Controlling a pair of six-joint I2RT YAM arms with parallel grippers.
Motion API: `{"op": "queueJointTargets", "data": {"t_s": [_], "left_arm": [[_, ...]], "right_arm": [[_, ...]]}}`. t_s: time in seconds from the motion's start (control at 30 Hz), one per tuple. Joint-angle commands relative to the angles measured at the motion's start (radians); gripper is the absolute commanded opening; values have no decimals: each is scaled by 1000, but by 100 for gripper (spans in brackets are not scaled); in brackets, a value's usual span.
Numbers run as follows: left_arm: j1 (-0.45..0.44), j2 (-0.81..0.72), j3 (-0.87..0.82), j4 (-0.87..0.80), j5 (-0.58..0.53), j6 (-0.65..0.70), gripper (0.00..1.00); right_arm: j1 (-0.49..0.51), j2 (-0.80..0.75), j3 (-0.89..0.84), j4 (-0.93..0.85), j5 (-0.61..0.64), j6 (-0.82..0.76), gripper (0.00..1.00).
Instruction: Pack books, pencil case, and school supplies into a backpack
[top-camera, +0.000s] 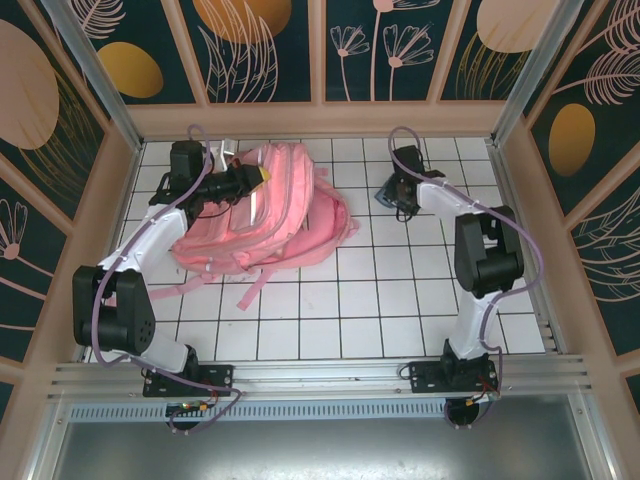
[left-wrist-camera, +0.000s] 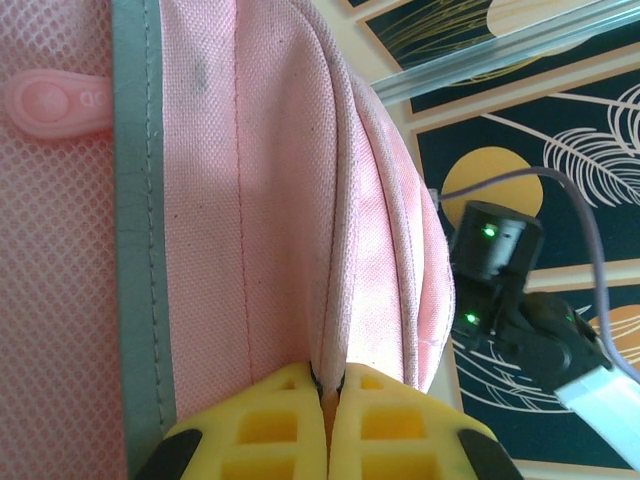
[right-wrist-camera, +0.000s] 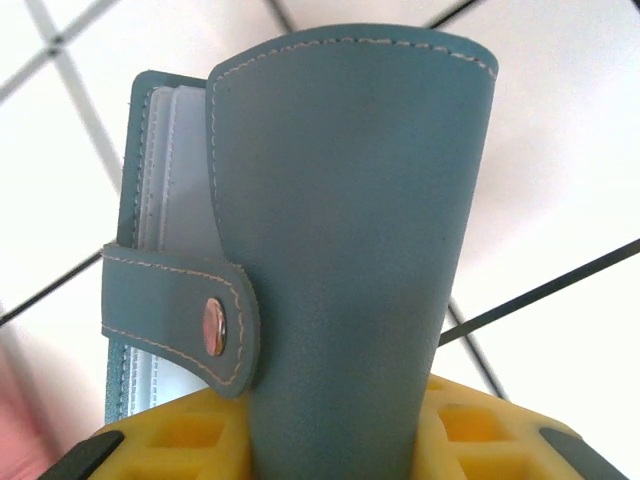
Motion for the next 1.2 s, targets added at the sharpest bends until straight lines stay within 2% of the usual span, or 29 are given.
{"op": "queueJointTargets", "data": {"t_s": [0.0, 0.17, 0.37, 0.53, 0.63, 0.7, 0.8, 0.87, 1.17], "left_arm": [[-3, -57, 9, 84, 13, -23, 0], [-3, -68, 1, 87, 12, -28, 0], [-3, -83, -13, 92, 12, -33, 0], [-3, -94, -27, 91, 12, -32, 0], [-2, -98, -34, 89, 13, -30, 0], [-3, -100, -36, 88, 11, -29, 0], [-3, -99, -39, 89, 11, -30, 0], [-3, -99, -41, 89, 10, -29, 0], [-3, -100, -52, 65, -6, -8, 0]], "right_arm": [[72, -93, -14, 4, -24, -19, 33], [203, -109, -6, 14, -38, -29, 34], [342, -14, 39, -7, -16, -58, 35], [416, 56, 61, -12, -25, -52, 35], [423, 88, 62, -26, -23, -35, 36], [425, 99, 59, -27, -30, -36, 43], [424, 89, 59, -24, -30, -49, 65], [425, 64, 58, -15, -22, -60, 74], [385, -97, 12, 16, -19, -81, 94]]}}
